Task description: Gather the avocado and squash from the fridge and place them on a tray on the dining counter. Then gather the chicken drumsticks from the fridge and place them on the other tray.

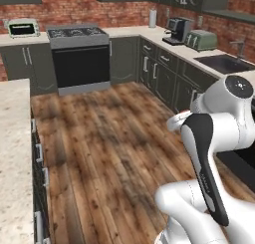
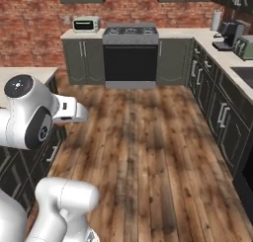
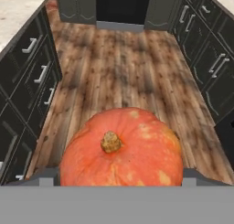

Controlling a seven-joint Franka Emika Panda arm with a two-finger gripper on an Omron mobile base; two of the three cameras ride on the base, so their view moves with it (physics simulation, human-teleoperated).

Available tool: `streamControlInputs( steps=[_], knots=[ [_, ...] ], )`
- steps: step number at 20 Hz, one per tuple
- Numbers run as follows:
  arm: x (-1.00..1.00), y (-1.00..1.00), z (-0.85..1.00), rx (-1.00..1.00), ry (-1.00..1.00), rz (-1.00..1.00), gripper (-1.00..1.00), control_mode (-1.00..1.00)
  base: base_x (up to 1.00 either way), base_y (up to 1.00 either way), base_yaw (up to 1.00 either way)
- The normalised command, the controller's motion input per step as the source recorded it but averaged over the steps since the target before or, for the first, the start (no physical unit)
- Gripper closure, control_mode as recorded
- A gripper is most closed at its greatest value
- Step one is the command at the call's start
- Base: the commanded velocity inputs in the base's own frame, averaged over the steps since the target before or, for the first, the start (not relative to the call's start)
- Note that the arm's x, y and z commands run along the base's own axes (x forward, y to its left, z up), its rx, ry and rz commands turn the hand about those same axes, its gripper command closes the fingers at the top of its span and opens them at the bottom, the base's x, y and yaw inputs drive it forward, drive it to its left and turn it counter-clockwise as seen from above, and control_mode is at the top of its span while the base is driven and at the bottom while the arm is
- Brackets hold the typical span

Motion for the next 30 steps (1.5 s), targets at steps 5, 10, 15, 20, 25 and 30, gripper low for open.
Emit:
streamControlInputs(
  steps=[5, 10, 15, 20, 25, 30],
  knots=[
    [0.0, 0.0, 0.0, 0.0, 0.0, 0.0, 1.0, 1.0, 0.81, -0.35, 0.14],
    [0.0, 0.0, 0.0, 0.0, 0.0, 0.0, 1.0, 1.0, 0.89, -0.33, 0.12],
    [0.0, 0.0, 0.0, 0.0, 0.0, 0.0, 1.0, 1.0, 0.97, -0.28, 0.14],
    [0.0, 0.0, 0.0, 0.0, 0.0, 0.0, 1.0, 1.0, 1.0, -0.23, 0.17],
    [0.0, 0.0, 0.0, 0.0, 0.0, 0.0, 1.0, 1.0, 1.0, -0.19, 0.18],
    [0.0, 0.0, 0.0, 0.0, 0.0, 0.0, 1.0, 1.0, 1.0, -0.09, 0.19]
  ],
)
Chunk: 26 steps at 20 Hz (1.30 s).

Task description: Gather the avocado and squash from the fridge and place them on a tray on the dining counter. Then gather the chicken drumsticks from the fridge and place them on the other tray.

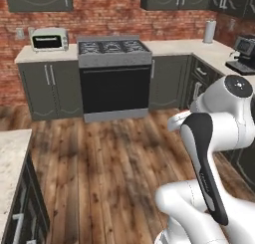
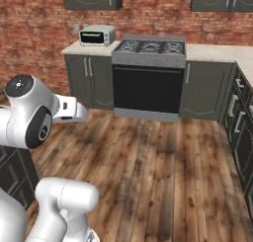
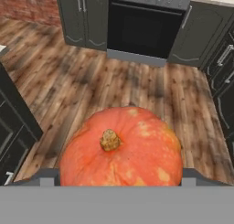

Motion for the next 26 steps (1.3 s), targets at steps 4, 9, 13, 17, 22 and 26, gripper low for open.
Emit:
streamControlInputs(
  steps=[4, 9, 13, 17, 22, 26],
  knots=[
    [0.0, 0.0, 0.0, 0.0, 0.0, 0.0, 1.0, 1.0, 1.0, -0.04, 0.23],
    [0.0, 0.0, 0.0, 0.0, 0.0, 0.0, 1.0, 1.0, 1.0, -0.02, 0.26],
    [0.0, 0.0, 0.0, 0.0, 0.0, 0.0, 1.0, 1.0, 1.0, 0.0, 0.32],
    [0.0, 0.0, 0.0, 0.0, 0.0, 0.0, 1.0, 1.0, 0.82, 0.0, 0.42],
    [0.0, 0.0, 0.0, 0.0, 0.0, 0.0, 1.0, 1.0, 0.63, 0.0, 0.48],
    [0.0, 0.0, 0.0, 0.0, 0.0, 0.0, 1.0, 1.0, 0.57, 0.0, 0.53]
  ],
)
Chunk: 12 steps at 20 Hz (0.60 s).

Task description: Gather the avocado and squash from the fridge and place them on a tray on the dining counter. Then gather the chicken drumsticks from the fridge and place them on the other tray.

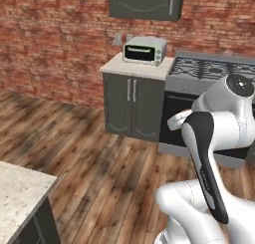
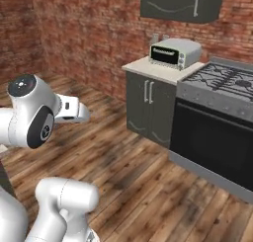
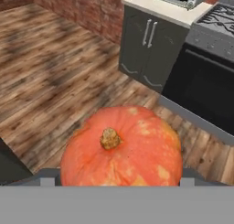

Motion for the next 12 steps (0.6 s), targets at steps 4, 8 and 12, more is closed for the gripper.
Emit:
streamControlInputs(
  steps=[4, 8, 12],
  knots=[
    [0.0, 0.0, 0.0, 0.0, 0.0, 0.0, 1.0, 1.0, 0.42, -0.1, 0.61],
    [0.0, 0.0, 0.0, 0.0, 0.0, 0.0, 1.0, 1.0, 0.51, -0.13, 0.62],
    [0.0, 0.0, 0.0, 0.0, 0.0, 0.0, 1.0, 1.0, 0.57, -0.22, 0.57]
  ],
)
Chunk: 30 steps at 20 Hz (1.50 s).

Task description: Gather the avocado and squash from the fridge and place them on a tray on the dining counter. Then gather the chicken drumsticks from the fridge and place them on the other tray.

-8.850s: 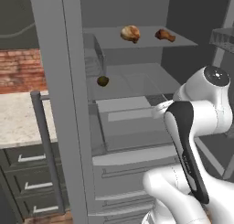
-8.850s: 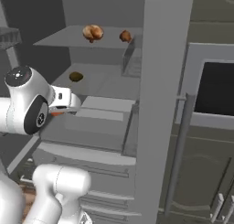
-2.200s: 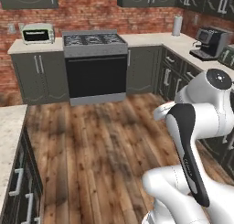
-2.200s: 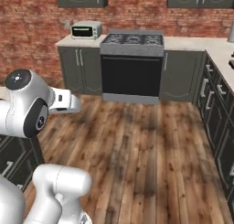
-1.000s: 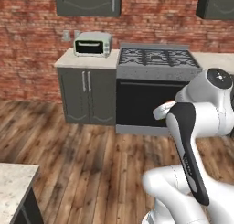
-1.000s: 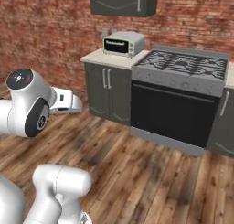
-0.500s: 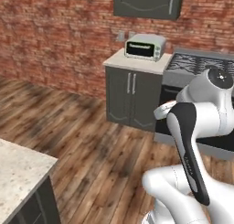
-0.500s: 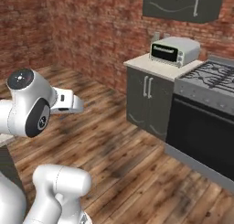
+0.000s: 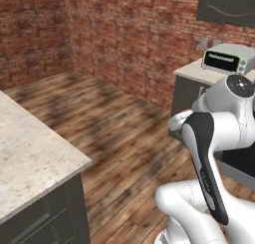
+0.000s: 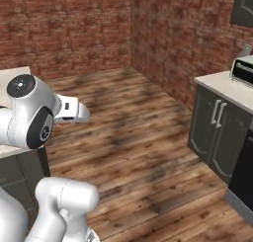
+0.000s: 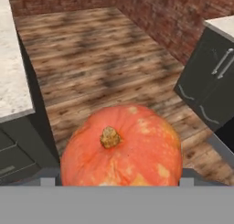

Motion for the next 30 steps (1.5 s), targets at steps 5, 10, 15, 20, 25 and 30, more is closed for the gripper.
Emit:
streamControlInputs(
  steps=[5, 10, 15, 20, 25, 30],
  knots=[
    [0.0, 0.0, 0.0, 0.0, 0.0, 0.0, 1.0, 1.0, 0.77, -0.53, 0.38],
    [0.0, 0.0, 0.0, 0.0, 0.0, 0.0, 1.0, 1.0, 0.86, -0.47, 0.33],
    [0.0, 0.0, 0.0, 0.0, 0.0, 0.0, 1.0, 1.0, 0.85, -0.52, 0.35],
    [0.0, 0.0, 0.0, 0.0, 0.0, 0.0, 1.0, 1.0, 0.86, -0.55, 0.37],
    [0.0, 0.0, 0.0, 0.0, 0.0, 0.0, 1.0, 1.0, 0.9, -0.49, 0.36],
    [0.0, 0.0, 0.0, 0.0, 0.0, 0.0, 1.0, 1.0, 0.98, -0.44, 0.35]
  ],
)
